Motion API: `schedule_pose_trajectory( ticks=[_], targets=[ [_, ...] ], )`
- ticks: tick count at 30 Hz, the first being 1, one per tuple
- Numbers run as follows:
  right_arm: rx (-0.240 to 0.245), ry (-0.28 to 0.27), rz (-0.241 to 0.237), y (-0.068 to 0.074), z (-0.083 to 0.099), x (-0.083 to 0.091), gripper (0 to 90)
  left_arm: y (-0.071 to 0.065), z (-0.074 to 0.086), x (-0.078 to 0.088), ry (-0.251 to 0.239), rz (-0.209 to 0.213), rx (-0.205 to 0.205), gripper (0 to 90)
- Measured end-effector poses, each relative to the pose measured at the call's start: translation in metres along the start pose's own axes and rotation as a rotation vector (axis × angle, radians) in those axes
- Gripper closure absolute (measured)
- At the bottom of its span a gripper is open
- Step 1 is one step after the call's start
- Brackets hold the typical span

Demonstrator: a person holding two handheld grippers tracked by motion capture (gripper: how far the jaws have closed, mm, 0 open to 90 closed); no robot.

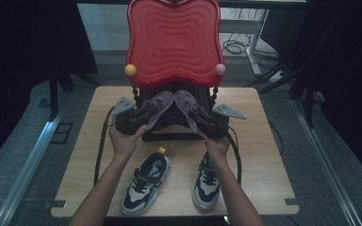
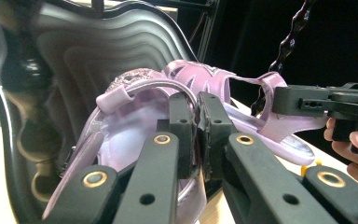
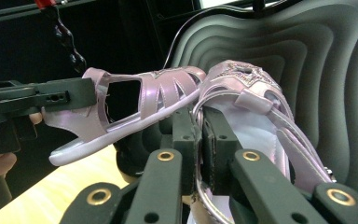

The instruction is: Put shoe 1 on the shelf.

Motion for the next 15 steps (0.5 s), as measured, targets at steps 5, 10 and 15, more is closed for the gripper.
schedule_pose_trajectory(
  ticks=[5, 10, 15],
  targets=[
    [0.005, -0.007, 0.006, -0.003, 0.0, -0.003, 85.0, 0.0, 0.0, -0.005, -0.003, 0.004, 0.01, 84.9],
    [0.007, -0.015, 0.009, -0.003, -0.001, -0.006, 85.0, 0.001, 0.0, -0.009, -0.007, -0.001, 0.016, 85.0],
    [0.019, -0.017, 0.012, -0.003, 0.0, -0.011, 84.9, 0.0, 0.001, -0.012, -0.01, -0.007, -0.001, 85.0]
  ],
)
Point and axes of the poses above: each handheld gripper's, and its own axes: x roughly backward along the jaws, z roughly out of its underside, y roughly to its left, the point moved 6 cm from there along -x, roughly forward along the jaws, and after that the axes turned 1 degree about y, right-handed, at the moved point
